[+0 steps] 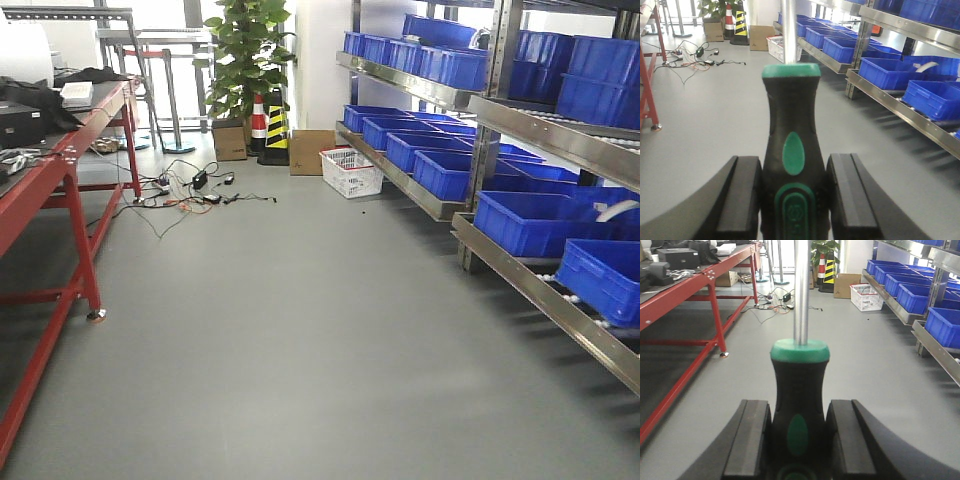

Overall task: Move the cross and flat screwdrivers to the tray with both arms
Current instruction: 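Drive the base past the shelves toward the roller-shelf station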

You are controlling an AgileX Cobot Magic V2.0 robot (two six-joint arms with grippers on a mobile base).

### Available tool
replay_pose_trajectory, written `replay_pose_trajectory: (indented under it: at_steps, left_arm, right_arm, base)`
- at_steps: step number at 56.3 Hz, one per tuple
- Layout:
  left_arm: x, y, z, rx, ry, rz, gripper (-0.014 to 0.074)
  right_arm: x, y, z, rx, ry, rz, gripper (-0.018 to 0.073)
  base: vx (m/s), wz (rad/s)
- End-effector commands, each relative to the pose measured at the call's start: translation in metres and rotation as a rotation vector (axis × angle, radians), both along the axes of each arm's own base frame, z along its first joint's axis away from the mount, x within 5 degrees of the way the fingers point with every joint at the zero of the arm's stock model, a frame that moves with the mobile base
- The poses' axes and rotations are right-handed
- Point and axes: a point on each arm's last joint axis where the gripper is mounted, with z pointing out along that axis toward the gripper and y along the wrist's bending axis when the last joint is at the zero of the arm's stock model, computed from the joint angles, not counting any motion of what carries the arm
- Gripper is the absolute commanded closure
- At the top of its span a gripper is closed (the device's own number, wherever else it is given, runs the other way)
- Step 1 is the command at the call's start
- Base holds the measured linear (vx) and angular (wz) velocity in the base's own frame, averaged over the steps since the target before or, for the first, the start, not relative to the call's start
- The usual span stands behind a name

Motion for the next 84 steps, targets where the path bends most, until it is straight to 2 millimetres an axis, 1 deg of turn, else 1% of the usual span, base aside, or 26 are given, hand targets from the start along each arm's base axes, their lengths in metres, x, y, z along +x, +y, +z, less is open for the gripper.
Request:
replay_pose_trajectory:
  at_steps: [1,56,70,84]
  left_arm:
    - [0.0018,-0.0006,0.0142,-0.031,-0.098,-0.001,0.0594]
    - [0.0018,-0.0006,0.0142,-0.031,-0.098,-0.001,0.0594]
    - [0.0018,-0.0006,0.0142,-0.031,-0.098,-0.001,0.0594]
    - [0.0018,-0.0006,0.0142,-0.031,-0.098,-0.001,0.0594]
  right_arm:
    - [0.0007,-0.0012,0.0171,0.027,-0.114,-0.017,0.0567]
    - [0.0007,-0.0012,0.0171,0.027,-0.114,-0.017,0.0567]
    - [0.0007,-0.0012,0.0171,0.027,-0.114,-0.017,0.0567]
    - [0.0007,-0.0012,0.0171,0.027,-0.114,-0.017,0.0567]
  base:
    - [0.59,0.00]
    - [0.56,0.00]
    - [0.52,-0.31]
    - [0.50,-0.54]
